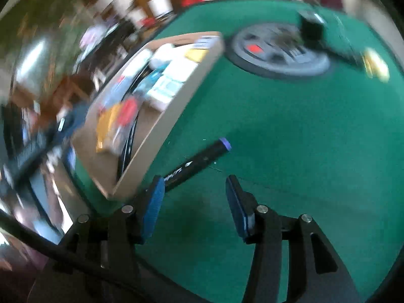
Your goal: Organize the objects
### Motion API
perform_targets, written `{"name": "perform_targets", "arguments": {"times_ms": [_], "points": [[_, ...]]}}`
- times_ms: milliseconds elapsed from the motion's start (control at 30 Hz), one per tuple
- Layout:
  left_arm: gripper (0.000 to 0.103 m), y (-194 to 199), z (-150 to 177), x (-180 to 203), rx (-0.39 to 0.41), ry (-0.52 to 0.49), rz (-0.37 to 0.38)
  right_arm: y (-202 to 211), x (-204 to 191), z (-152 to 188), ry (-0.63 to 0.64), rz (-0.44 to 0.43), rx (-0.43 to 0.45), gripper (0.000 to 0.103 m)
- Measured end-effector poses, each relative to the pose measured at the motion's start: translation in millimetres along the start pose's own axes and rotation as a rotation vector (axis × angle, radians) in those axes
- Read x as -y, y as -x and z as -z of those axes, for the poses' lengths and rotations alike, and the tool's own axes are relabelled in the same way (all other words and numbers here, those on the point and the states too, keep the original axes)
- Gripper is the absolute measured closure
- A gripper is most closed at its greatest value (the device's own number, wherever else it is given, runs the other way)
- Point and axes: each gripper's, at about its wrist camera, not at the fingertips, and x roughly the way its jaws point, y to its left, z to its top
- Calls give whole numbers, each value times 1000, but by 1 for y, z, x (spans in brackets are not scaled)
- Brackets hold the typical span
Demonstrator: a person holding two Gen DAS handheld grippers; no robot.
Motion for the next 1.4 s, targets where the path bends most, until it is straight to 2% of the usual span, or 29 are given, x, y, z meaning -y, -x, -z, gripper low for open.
{"name": "perform_targets", "arguments": {"times_ms": [100, 167, 333, 367, 400, 433, 467, 633, 767, 967, 1133, 1267, 1300, 1333, 1400], "points": [[51, 0, 5, 5, -1, -29, 1, -9, -8, 1, -27, 53, 31, 54], [51, 1, 7, 5, -3, -34, 2, -21, -24, 4, -16, 118, 32, 54], [51, 5, 11, 1, 5, -38, 0, -53, -65, 13, 115, 326, 79, 54], [51, 5, 11, 0, 4, -37, 1, -57, -71, 16, 145, 344, 93, 64], [51, 6, 12, -2, 3, -35, 0, -59, -77, 19, 174, 361, 111, 80], [51, 6, 12, -3, 4, -33, -2, -61, -81, 23, 202, 341, 113, 87], [51, 8, 13, -6, 5, -28, -5, -61, -82, 24, 205, 339, 111, 89], [51, 12, 14, -18, 18, -2, -20, -44, -58, 26, 124, 247, 125, 91], [51, 10, 17, -24, 10, 18, -25, -15, -48, 24, 70, 193, 182, 91], [51, 6, 20, -24, -6, 20, -44, 15, -71, -4, 51, 99, 234, 91], [51, 9, 21, -23, 8, -3, -71, -15, -97, -31, 87, 68, 188, 91], [51, 14, 20, -25, 40, -23, -117, -47, -111, -40, 98, 121, 155, 91], [49, 15, 19, -25, 47, -28, -130, -52, -112, -41, 103, 143, 155, 91], [44, 16, 19, -26, 54, -31, -141, -59, -112, -43, 104, 162, 148, 91], [40, 16, 19, -29, 64, -26, -153, -68, -111, -46, 96, 165, 132, 91]]}}
